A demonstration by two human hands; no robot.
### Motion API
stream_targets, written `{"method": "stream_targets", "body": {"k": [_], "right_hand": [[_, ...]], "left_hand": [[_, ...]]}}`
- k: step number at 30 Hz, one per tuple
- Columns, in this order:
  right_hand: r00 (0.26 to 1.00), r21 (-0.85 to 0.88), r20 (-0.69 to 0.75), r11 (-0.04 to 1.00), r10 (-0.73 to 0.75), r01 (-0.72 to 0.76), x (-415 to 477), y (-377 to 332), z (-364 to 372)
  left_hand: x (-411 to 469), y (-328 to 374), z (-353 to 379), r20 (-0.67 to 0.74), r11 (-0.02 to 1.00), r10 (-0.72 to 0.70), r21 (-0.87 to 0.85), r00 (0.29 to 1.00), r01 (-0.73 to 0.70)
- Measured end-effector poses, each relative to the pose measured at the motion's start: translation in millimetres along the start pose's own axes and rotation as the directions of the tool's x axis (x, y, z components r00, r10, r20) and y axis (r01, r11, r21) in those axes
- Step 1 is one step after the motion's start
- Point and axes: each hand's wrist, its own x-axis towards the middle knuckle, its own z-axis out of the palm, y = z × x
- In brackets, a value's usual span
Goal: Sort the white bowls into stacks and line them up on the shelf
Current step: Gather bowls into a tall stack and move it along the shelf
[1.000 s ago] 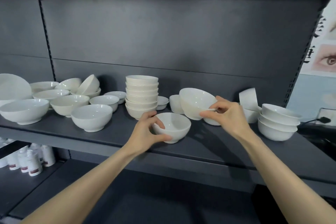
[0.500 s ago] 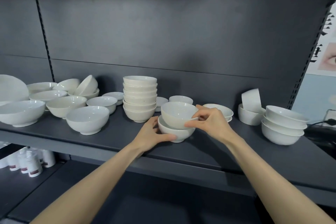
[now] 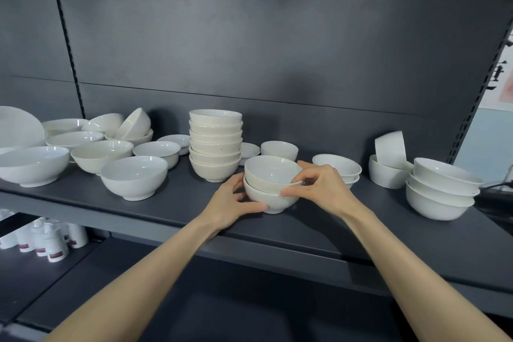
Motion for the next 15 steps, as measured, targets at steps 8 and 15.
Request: {"method": "stream_targets", "body": {"k": [8,15], "right_hand": [[1.000,-0.040,-0.001,0.999,0.000,0.000,4.1,-2.0,-1.0],[0.999,-0.052,0.024,0.998,-0.023,0.024,7.2,-2.3,-4.0]], "left_hand": [[-0.8,1.0,0.7,-0.003,1.000,0.011,-0.023,1.000,-0.011],[-1.5,2.4,1.3,0.001,1.000,0.012,-0.024,1.000,-0.012]]}}
